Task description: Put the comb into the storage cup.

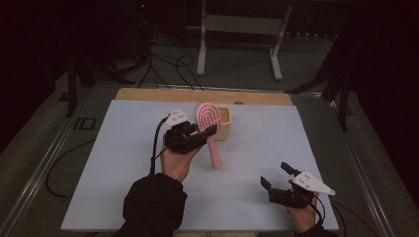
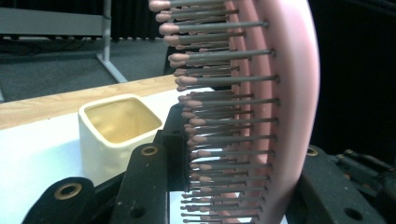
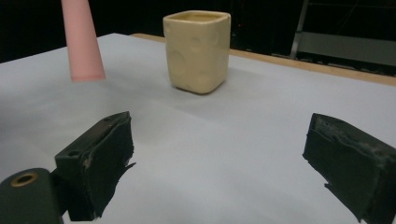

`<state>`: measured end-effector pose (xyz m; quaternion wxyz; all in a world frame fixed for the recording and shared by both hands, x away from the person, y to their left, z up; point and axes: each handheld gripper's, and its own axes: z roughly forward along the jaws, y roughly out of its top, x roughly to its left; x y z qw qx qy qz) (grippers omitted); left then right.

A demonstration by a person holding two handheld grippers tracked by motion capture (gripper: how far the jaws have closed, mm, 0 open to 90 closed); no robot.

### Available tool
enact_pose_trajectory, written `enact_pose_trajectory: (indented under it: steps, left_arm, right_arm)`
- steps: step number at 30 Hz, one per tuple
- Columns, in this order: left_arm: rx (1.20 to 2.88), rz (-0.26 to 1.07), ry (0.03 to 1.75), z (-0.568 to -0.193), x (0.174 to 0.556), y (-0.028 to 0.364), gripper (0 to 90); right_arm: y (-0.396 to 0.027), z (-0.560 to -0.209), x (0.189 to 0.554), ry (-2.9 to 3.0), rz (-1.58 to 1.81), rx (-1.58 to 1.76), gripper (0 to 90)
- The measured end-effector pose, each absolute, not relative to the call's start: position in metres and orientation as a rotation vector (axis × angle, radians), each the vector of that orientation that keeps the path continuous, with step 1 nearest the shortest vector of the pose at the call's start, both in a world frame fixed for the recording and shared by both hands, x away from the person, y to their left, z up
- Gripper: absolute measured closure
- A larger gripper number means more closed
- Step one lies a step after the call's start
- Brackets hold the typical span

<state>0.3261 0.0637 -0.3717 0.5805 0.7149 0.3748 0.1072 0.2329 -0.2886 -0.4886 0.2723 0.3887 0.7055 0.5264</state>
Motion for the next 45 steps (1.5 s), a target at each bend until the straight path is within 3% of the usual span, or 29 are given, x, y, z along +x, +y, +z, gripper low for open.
enact_pose_trajectory:
  steps: [45]
  left_arm:
    - [1.714, 0.319, 0.769, -0.328, 0.359, 0.066, 64.5]
  right_arm:
    - [-0.291, -0.497, 0.235, 1.915, 1.415, 1.067, 8.6]
